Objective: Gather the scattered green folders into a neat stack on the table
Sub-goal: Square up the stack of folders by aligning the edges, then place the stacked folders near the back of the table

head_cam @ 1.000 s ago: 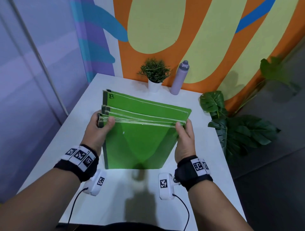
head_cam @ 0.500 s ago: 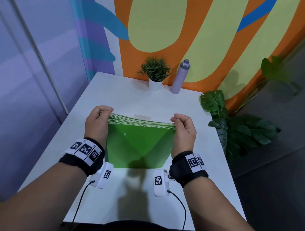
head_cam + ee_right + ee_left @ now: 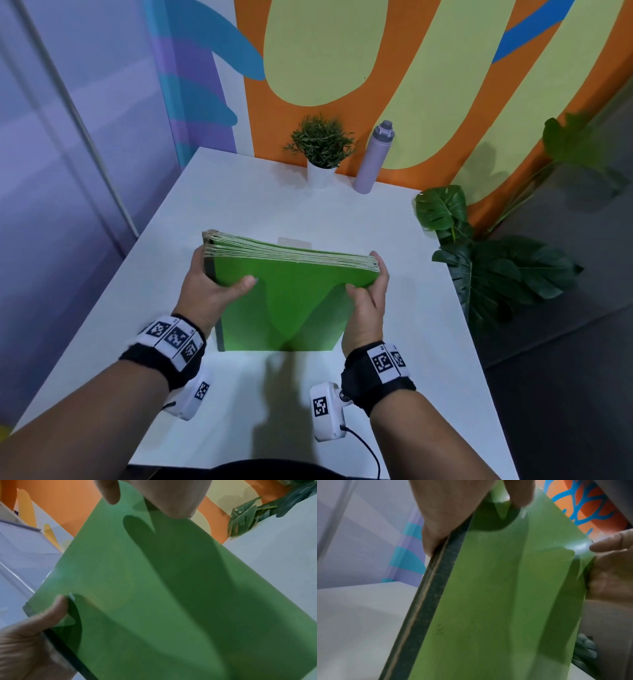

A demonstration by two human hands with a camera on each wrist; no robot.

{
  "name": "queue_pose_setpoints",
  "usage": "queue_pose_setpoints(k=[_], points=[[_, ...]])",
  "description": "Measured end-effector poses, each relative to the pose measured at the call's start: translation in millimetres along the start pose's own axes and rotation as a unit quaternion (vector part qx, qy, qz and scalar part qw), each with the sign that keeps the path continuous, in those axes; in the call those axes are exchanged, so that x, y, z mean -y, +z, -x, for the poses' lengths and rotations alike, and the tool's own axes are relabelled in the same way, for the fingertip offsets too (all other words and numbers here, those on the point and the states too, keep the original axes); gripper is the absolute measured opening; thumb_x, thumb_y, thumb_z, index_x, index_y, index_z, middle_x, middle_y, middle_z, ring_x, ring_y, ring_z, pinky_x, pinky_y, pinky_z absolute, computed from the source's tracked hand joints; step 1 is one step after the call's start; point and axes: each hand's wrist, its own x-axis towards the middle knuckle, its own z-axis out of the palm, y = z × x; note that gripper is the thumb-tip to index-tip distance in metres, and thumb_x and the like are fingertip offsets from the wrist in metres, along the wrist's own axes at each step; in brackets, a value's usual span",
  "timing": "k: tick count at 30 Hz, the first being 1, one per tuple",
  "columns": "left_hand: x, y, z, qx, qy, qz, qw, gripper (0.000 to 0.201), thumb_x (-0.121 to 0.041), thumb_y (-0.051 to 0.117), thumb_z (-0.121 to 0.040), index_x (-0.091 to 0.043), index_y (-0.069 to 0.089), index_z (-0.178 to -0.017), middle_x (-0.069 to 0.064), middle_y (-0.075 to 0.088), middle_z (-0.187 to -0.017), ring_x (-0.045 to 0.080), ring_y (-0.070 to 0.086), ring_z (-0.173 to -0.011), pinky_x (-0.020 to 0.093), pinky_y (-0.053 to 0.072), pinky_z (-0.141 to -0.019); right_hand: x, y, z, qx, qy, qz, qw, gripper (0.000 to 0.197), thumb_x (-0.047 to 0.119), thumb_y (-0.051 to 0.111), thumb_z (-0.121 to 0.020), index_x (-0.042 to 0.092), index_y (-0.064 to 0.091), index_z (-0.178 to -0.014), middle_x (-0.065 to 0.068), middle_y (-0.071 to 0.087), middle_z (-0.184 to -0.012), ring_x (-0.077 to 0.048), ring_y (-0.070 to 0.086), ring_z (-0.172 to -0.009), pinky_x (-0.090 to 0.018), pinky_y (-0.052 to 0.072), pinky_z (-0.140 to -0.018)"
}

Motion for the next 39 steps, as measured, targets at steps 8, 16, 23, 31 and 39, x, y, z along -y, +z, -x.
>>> queue_pose_setpoints(k=[8, 16, 23, 31, 39], points=[[1.0, -4.8, 3.1, 0.016, -0.019, -0.045, 0.999, 0.055, -0.015, 0.087, -0.058, -0.032, 0.058, -0.101, -0.007, 0.07, -0.104, 0.017, 0.066, -0.1, 0.04, 0.05, -0.095, -11.1, -5.3, 2.3, 0.028, -0.038, 0.067, 0.997, 0.054, 0.005, 0.046, -0.078, 0.014, 0.038, -0.13, 0.0, 0.058, -0.116, -0.008, 0.056, -0.104, -0.02, 0.045, -0.09], [35.7, -17.4, 10.8, 0.061, -0.143, -0.114, 0.981, 0.044, 0.003, 0.082, -0.064, -0.023, 0.065, -0.095, -0.01, 0.074, -0.086, 0.024, 0.068, -0.096, 0.041, 0.051, -0.091, -62.6, -36.2, 14.6, 0.075, 0.037, 0.251, 0.964, 0.026, 0.006, 0.037, -0.086, 0.014, 0.035, -0.11, -0.005, 0.056, -0.112, -0.017, 0.053, -0.096, -0.027, 0.04, -0.084], [48.1, -14.2, 22.0, 0.045, -0.124, -0.176, 0.975, 0.04, -0.011, 0.076, -0.076, -0.021, 0.058, -0.111, -0.004, 0.068, -0.101, 0.024, 0.065, -0.1, 0.042, 0.05, -0.094, -69.5, -43.5, 5.9, 0.068, 0.042, 0.355, 0.932, 0.021, -0.001, 0.035, -0.091, 0.013, 0.033, -0.107, -0.007, 0.055, -0.088, -0.023, 0.051, -0.077, -0.03, 0.041, -0.065], [26.0, -13.0, 0.3, 0.0, -0.16, -0.057, 0.985, 0.062, -0.032, 0.078, -0.072, -0.018, 0.051, -0.126, 0.001, 0.062, -0.126, 0.025, 0.056, -0.118, 0.05, 0.039, -0.106, -43.0, -37.0, -26.8, 0.056, 0.056, 0.282, 0.956, 0.029, 0.022, 0.051, -0.094, 0.036, 0.047, -0.119, 0.001, 0.062, -0.094, -0.017, 0.059, -0.086, -0.024, 0.046, -0.073], [23.3, -7.3, 0.9, -0.113, -0.263, -0.068, 0.956, 0.067, -0.046, 0.065, -0.082, -0.004, 0.042, -0.128, 0.015, 0.053, -0.098, 0.031, 0.054, -0.09, 0.04, 0.048, -0.076, -58.5, -41.2, -18.5, -0.03, 0.304, -0.064, 0.95, 0.08, 0.028, 0.082, -0.068, 0.008, 0.04, -0.132, -0.017, 0.057, -0.11, -0.026, 0.061, -0.078, -0.034, 0.056, -0.06]])
